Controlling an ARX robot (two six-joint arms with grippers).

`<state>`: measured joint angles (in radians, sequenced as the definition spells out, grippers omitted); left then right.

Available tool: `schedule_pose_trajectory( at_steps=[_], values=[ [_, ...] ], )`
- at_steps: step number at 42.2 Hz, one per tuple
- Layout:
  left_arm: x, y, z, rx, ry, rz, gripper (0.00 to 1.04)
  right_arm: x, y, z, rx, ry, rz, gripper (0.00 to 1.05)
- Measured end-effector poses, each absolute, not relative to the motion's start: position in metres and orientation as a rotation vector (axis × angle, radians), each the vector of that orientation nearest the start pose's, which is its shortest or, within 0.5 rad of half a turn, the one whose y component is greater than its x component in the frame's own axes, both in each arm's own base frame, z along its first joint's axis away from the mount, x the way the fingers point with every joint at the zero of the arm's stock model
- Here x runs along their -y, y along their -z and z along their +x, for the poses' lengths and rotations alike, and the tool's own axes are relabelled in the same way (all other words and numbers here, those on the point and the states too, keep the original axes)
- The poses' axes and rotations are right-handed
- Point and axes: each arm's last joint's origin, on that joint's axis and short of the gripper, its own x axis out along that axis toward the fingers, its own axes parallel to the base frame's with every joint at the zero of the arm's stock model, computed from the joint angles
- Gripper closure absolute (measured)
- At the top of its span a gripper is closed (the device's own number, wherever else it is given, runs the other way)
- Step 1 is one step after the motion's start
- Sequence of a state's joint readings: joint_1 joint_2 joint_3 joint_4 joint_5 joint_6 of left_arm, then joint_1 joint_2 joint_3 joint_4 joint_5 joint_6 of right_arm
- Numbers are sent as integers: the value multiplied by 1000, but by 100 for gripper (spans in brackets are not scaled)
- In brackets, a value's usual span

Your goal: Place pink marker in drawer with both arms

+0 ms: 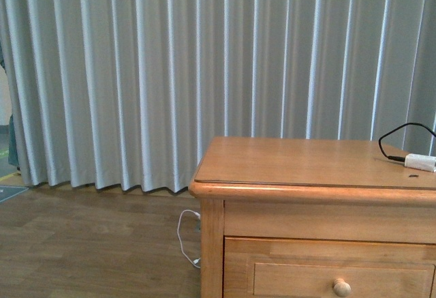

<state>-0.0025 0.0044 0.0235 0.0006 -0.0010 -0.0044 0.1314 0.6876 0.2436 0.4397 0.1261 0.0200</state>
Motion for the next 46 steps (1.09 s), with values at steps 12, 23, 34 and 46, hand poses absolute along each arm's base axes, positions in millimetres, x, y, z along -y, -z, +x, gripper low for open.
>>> schedule_pose_trajectory(
  at_steps=[12,23,34,46],
  values=[
    [0,-171,96,20,2,-4,6,-2,-197,141,-4,-11,4,103],
    [0,-171,96,20,2,-4,6,0,-185,130,-6,0,4,103],
    [0,-171,96,20,2,-4,6,0,-177,121,-2,0,4,103],
    [0,-171,96,20,2,-4,6,0,-168,114,6,0,4,103]
  ],
)
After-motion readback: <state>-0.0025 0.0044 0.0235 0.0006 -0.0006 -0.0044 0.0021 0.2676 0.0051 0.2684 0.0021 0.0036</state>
